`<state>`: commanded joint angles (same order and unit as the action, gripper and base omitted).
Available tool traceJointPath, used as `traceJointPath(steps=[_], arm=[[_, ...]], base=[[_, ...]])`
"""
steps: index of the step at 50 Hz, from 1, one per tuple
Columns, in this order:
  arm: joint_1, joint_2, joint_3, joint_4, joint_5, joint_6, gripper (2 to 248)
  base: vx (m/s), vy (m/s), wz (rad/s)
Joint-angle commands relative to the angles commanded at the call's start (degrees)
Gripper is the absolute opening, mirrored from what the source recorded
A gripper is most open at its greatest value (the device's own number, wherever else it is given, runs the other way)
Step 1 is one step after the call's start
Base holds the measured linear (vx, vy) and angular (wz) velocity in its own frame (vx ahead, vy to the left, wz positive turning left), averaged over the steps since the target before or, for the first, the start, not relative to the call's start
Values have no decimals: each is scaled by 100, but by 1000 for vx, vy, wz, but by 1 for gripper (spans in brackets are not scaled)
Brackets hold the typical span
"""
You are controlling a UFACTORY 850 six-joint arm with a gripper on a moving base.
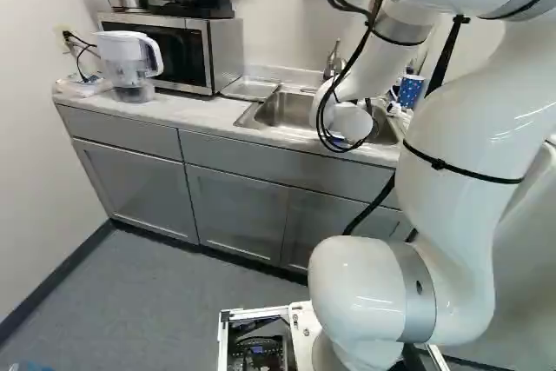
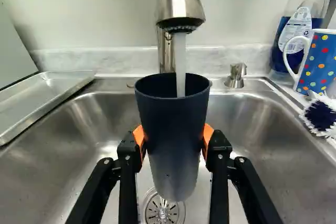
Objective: Rinse the cup and place it in the tray
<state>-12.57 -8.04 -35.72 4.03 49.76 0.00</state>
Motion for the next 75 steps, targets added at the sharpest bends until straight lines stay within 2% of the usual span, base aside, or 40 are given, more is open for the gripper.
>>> traceJointPath(steps=[62,75], arm=[[1,0,0,0,0,0,123],[156,17,18,0,0,0,123]], base=[[0,0,0],[0,0,0]])
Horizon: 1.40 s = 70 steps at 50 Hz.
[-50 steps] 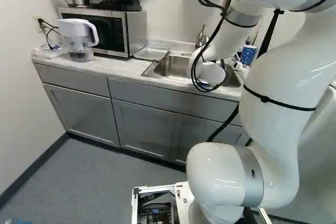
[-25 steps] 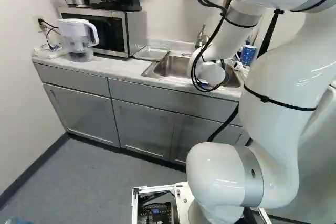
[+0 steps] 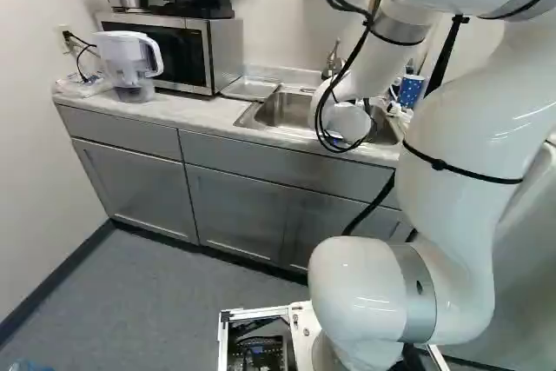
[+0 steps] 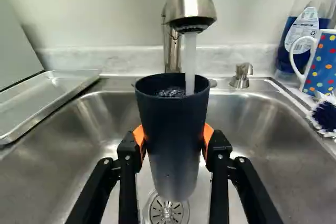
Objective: Rinse the cup and place it in the tray
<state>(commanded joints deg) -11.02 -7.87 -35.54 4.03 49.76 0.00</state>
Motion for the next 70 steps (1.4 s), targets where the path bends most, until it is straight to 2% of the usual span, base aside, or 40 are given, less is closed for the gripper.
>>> traceJointPath(steps=[35,70], arm=[[620,185,43,0,0,0,123],[1198,340,-265,0,-23,0,123]], base=[[0,0,0],[0,0,0]])
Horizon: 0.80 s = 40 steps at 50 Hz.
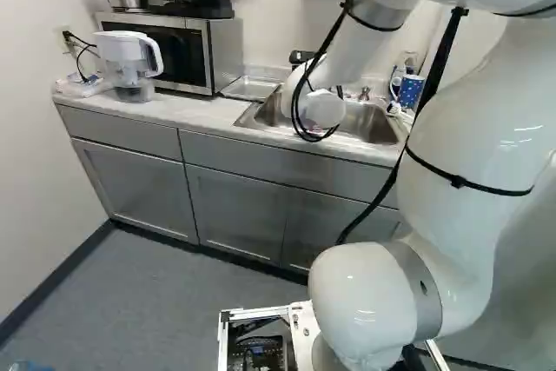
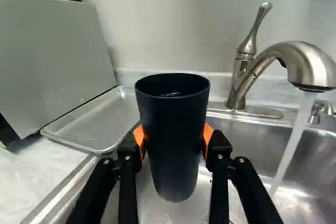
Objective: Rinse the cup and place it in the tray
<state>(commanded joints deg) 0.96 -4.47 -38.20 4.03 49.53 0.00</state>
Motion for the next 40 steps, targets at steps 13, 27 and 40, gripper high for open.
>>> traceJointPath(steps=[13,27,40], arm=[[200,8,-163,0,-6,0,123],[386,-5,-361,0,-109,0,123],[495,4,-519,0,-308,0,123]], base=[[0,0,0],[0,0,0],[0,0,0]])
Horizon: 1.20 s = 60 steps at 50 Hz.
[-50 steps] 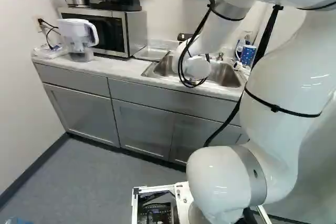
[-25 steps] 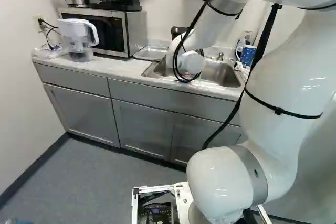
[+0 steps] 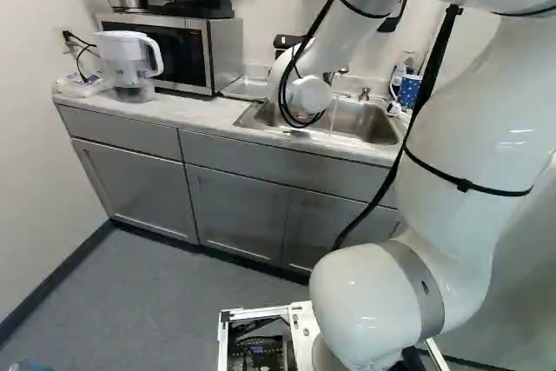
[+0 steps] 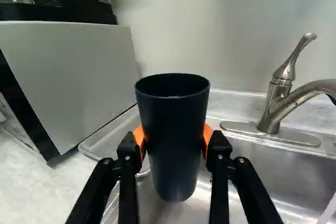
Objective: Rinse the cup and place it in the tray
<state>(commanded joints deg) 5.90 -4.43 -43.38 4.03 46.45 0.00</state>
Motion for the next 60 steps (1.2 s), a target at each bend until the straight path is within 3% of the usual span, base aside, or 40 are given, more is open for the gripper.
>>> traceJointPath(steps=[19,33,60], arm=[[171,6,-237,0,-249,0,123],[176,35,-257,0,-260,34,123],[176,35,-257,0,-260,1509,123]], base=[[0,0,0],[0,0,0],[0,0,0]])
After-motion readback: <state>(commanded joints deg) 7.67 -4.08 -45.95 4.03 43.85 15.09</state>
